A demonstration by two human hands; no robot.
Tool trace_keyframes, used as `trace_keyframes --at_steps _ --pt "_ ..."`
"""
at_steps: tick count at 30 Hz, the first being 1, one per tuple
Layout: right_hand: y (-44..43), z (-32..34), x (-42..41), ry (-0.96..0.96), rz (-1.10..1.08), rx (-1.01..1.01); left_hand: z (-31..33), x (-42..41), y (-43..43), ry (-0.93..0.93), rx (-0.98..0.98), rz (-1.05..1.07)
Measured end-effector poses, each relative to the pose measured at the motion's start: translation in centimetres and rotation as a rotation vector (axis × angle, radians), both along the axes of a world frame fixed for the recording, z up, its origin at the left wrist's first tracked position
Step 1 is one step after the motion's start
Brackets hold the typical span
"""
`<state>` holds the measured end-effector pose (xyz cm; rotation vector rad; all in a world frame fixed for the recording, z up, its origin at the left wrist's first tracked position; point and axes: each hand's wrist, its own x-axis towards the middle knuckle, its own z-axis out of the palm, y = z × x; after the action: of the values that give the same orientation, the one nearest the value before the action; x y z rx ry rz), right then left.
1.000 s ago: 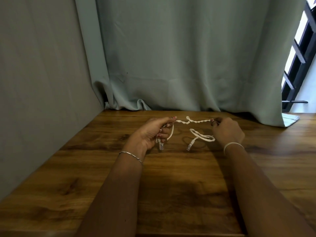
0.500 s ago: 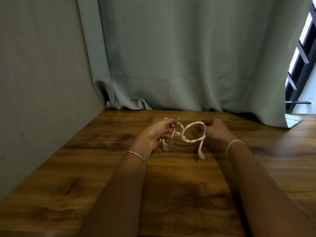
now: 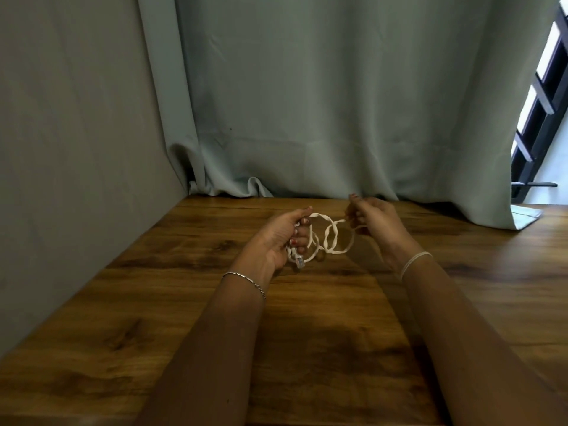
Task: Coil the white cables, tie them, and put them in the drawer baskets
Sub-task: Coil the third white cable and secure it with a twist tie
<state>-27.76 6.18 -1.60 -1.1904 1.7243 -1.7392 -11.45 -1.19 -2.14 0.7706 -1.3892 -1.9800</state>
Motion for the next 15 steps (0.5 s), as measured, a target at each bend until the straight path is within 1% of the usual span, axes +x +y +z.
trace_keyframes --at_steps 2,4,6,7,8,9,13,15 --pt "0.2 0.1 0.7 0.033 0.139 -0.009 -0.1 -0.1 -0.2 0.039 0.05 0.004" --pt "0.3 0.0 1.0 0.135 0.211 -0.003 -0.2 -0.2 -0.5 0.09 0.115 0.006" --pt "0.0 -0.5 1.1 0.294 0.212 0.046 -0.2 -0.3 -0.7 0.144 0.183 -0.008" --pt "-0.2 -0.6 1.2 0.393 0.179 0.064 -0.2 -0.3 -0.6 0.174 0.214 -0.022" --pt "-0.5 -0.8 1.3 0.475 0.143 0.061 -0.1 -0.3 -0.5 0.204 0.243 -0.039" --pt "-0.6 -1.0 1.4 0.518 0.124 0.04 0.0 -0.4 -0.3 0.231 0.269 -0.055" --pt "-0.8 -1.1 1.6 0.444 0.124 -0.013 0.2 -0.3 0.0 0.278 0.321 -0.097" --pt "-0.8 -1.2 1.6 0.462 0.114 -0.028 0.1 -0.3 0.0 0.291 0.342 -0.104"
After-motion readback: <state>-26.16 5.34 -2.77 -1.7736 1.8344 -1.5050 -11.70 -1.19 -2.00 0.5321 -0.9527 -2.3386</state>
